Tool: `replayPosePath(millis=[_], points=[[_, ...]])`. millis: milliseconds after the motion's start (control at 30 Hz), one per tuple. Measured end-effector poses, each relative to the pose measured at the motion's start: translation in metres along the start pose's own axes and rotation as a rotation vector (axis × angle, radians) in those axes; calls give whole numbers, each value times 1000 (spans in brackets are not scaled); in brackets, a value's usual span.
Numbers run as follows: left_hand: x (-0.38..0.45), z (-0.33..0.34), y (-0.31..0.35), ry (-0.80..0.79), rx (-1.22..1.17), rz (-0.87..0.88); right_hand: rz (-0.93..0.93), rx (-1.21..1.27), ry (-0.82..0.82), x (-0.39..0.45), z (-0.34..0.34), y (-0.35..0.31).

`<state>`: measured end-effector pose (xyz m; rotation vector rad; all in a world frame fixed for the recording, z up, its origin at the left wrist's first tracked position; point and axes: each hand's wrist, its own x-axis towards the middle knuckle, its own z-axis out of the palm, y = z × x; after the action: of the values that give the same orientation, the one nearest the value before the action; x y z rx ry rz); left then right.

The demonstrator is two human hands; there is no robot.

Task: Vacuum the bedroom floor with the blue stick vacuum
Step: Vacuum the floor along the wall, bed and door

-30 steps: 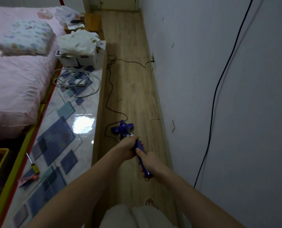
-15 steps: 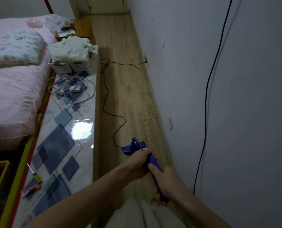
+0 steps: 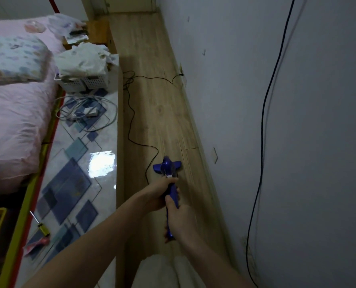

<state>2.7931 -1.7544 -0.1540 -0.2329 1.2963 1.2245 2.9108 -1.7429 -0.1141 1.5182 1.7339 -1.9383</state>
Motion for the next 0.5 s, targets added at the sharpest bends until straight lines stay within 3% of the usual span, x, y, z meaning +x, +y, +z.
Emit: replayPosePath(millis=[267, 500], points=[[19, 18, 17, -1, 12, 21, 32, -19, 36, 29, -15, -4], [-4, 47, 9, -91, -64, -56, 72, -58, -23, -10, -58, -22]])
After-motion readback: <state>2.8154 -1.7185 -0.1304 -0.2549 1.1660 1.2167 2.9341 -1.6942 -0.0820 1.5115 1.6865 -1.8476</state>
